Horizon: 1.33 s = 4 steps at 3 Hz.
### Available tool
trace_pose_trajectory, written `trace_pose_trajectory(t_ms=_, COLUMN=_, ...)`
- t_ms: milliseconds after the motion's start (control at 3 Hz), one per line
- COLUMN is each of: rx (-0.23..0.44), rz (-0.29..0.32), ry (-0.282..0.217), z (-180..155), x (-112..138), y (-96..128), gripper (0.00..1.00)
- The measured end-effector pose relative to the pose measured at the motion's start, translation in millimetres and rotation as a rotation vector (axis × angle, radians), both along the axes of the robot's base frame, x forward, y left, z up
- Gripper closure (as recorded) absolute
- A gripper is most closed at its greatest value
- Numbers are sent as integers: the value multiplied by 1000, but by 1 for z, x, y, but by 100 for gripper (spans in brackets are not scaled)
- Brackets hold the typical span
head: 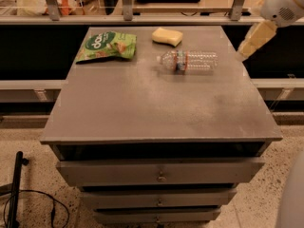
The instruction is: Pick water bottle
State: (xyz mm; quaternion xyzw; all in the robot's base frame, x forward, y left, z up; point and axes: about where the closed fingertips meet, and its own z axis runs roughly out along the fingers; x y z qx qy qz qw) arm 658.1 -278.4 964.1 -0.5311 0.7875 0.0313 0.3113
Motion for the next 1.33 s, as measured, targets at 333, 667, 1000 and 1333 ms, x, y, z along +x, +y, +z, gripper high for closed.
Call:
trace_pose_trajectory(t_ms=333, rx=11, rz=30, ry=34, z=-24, x=27, y=12, gripper=0)
trace_pose_trajectory(t_ms=667, rx=-11, rz=77, ry=69, z=-46, x=39, y=26, gripper=0)
trace_pose_trajectory(t_ms=1000, rx=-29, rz=118, ry=105, z=-68, x=47, y=39, gripper=0)
trace_pose_trajectory(t_ms=1333, rx=-43, rz=142, ry=131, z=-83, x=53, y=49, gripper=0)
